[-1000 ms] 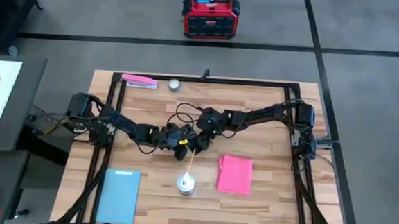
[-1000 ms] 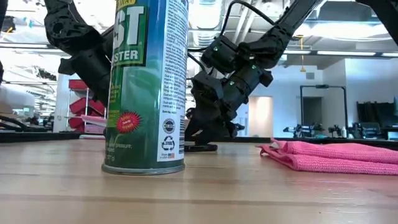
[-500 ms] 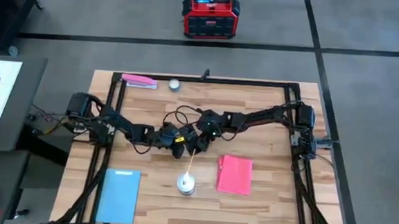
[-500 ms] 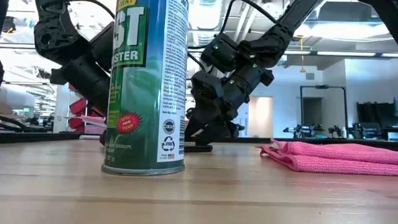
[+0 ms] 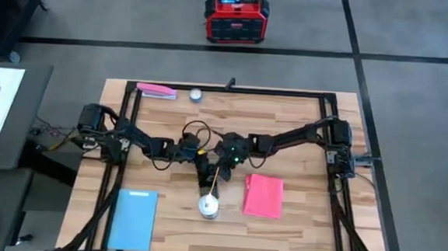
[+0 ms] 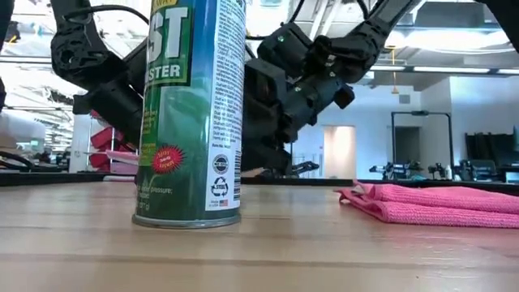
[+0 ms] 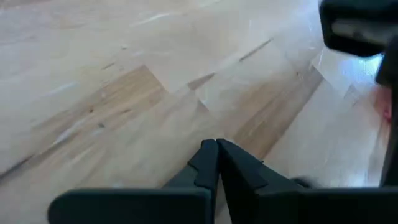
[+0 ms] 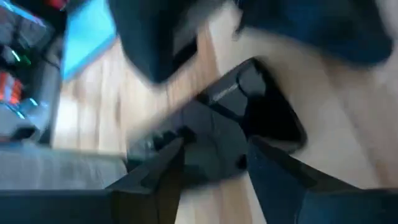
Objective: Apply microfiber cloth
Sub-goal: Spray the back of the black cellphone using the spray bottle
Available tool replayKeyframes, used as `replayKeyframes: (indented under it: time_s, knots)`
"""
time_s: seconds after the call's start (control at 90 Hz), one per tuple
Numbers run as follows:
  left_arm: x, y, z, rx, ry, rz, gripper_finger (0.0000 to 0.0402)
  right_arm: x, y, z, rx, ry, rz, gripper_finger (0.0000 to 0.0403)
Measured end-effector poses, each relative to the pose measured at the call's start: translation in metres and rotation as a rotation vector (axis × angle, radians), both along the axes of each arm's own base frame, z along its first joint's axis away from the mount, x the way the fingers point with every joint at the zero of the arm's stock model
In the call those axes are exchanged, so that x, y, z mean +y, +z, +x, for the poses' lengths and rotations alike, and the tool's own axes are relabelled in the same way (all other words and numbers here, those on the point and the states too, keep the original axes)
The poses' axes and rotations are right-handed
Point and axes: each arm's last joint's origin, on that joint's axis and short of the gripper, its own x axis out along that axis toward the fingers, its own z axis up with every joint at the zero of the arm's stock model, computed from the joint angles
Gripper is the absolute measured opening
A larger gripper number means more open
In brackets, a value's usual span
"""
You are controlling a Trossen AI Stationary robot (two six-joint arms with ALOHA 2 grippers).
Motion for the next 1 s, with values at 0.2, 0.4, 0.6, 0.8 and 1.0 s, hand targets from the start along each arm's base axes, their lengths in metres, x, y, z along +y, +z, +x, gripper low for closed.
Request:
replayKeyframes:
  time_s: [0.2, 0.4, 0.6, 0.8, 1.0]
  knots:
    - [-0.001, 0.002, 0.001, -0.002, -0.04, 0.027, 0.0, -0.006, -0.005, -0.005, 0.056, -0.021, -0.088, 0.0144]
    - [-0.003, 0.016, -0.002, 0.001, -0.118, 0.055, 0.0, -0.005, -0.006, -0.007, 0.078, 0.018, -0.111, 0.0143]
    - [-0.008, 0.03, -0.009, 0.028, -0.167, 0.071, 0.0, -0.006, -0.007, -0.007, 0.077, 0.005, -0.18, 0.0131]
    - [-0.017, 0.032, -0.013, 0.049, -0.175, 0.052, 0.0, -0.017, -0.008, -0.009, 0.092, -0.027, -0.277, 0.0084]
    - [-0.022, 0.032, -0.012, 0.039, -0.185, 0.034, 0.0, -0.028, -0.007, -0.008, 0.077, -0.054, -0.323, 0.0009]
